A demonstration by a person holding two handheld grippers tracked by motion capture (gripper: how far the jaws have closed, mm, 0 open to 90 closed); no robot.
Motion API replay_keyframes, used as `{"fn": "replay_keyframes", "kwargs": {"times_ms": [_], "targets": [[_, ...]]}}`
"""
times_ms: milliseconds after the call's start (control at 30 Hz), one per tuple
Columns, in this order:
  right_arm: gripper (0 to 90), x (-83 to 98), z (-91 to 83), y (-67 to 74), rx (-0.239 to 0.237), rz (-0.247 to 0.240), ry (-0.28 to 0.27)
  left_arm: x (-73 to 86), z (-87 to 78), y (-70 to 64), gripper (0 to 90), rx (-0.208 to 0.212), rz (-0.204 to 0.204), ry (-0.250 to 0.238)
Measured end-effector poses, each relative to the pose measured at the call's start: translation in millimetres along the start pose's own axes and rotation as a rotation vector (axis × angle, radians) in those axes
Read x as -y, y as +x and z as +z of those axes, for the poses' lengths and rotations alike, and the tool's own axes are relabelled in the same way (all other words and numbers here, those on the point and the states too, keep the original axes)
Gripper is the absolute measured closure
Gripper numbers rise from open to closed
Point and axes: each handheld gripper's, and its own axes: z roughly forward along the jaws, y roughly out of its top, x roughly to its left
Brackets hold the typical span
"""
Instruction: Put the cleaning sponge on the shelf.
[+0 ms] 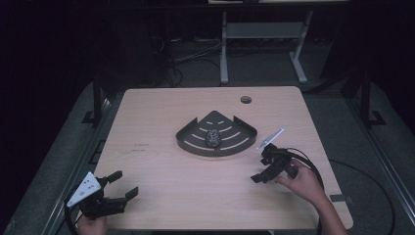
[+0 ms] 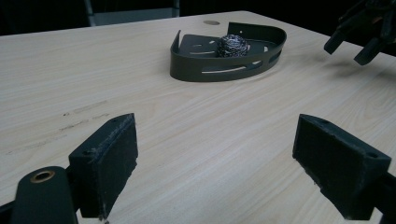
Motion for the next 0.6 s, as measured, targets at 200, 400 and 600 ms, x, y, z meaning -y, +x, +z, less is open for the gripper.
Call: {"fn": "replay_keyframes", "kwargs": {"times_ms": [200,400,600], "targets": [[15.4,12.6,-1.6,0.4,0.002,0.007,-0.008,0.0,0.4,-0.3,13.3,0.001,0.004,0.006],[15.4,23.9,-2.2,1.3,0.001,0.017,-0.020,-0.2,0.5,-0.5,13.3,0.002,0.008,0.008],[15.4,33.5,-4.6,6.8,0.002,0.022,-0.038,-0.5,0.9,-0.6,13.3,0.002,0.008,0.007]]}}
